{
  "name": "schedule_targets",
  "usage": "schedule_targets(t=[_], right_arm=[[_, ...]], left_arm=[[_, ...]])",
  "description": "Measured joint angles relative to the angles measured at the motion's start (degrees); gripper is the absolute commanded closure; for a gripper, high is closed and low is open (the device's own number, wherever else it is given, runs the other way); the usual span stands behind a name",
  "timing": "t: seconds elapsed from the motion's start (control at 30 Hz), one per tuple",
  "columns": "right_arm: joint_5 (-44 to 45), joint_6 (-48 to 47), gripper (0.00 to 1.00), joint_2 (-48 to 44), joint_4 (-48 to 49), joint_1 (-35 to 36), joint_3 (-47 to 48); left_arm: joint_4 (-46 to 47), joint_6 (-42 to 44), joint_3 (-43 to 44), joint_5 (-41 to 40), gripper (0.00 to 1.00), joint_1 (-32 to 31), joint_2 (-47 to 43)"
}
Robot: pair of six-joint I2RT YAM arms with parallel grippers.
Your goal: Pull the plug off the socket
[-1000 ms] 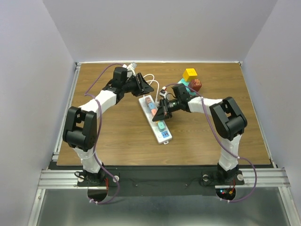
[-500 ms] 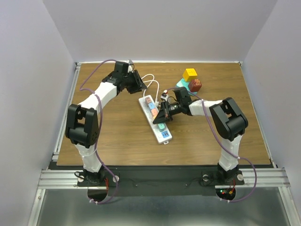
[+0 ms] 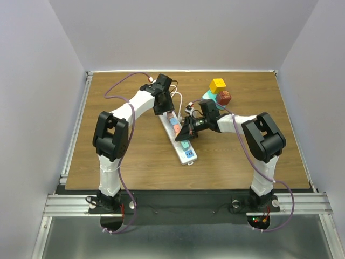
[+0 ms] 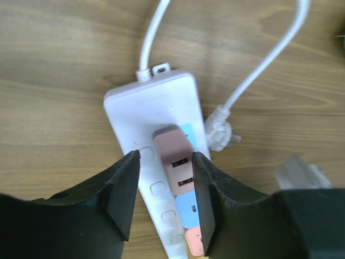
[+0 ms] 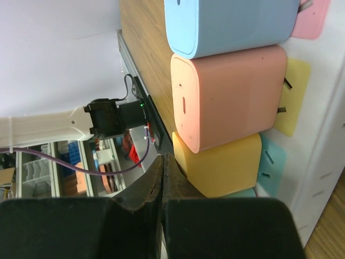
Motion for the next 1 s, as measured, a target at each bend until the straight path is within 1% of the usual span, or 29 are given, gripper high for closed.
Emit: schedule_targets(t=[0.23, 0.37, 0.6, 0.7, 0.73, 0.8, 0.83, 0.9, 0.93, 0.97, 1.0], right_arm=[[1.55, -1.46, 1.0, -0.57, -1.79, 0.24, 0.46], [2.23, -2.1, 1.0, -0.57, -2.45, 0.74, 0.85], [3.08, -2.43, 1.0, -0.57, -4.13, 1.09, 1.86], [4.0, -2.67, 1.0, -0.48, -5.4, 1.14, 2.89], [4.22, -2.73, 1.0, -0.44, -5.68, 1.11, 3.1], [4.76, -3.26, 1.0, -0.28, -6.82, 1.11, 3.98], [4.85, -3.41, 1.0, -0.15, -7.06, 1.11, 4.22], [4.76, -3.8, 0.99, 0.24, -7.34, 1.11, 4.61], [4.63, -4.02, 1.0, 0.24, -7.39, 1.11, 4.61], [4.59, -4.26, 1.0, 0.24, -7.48, 1.14, 4.61], [4.55, -4.57, 1.0, 0.24, -7.48, 1.14, 4.57]], left_arm=[[-3.89, -3.17, 3.72, -3.63, 0.37, -0.52, 0.46], [-4.13, -3.82, 5.38, -3.8, 0.37, -1.25, 1.03], [-5.35, -4.46, 5.38, -2.75, 0.36, -3.45, 3.52], [-6.1, -4.7, 5.53, -2.8, 0.38, -3.93, 4.35], [-6.73, -4.92, 6.16, -2.97, 0.41, -3.96, 4.96], [-7.8, -5.44, 8.31, -3.43, 0.53, -3.82, 6.91], [-8.39, -5.66, 9.31, -3.72, 0.65, -3.78, 7.89], [-9.57, -6.62, 11.28, -3.76, 0.8, -3.72, 9.53], [-10.38, -7.3, 12.46, -3.56, 0.95, -3.72, 9.97], [-10.64, -7.74, 12.83, -3.72, 1.0, -3.72, 10.16], [-10.75, -8.13, 13.16, -3.93, 1.0, -3.72, 10.51]])
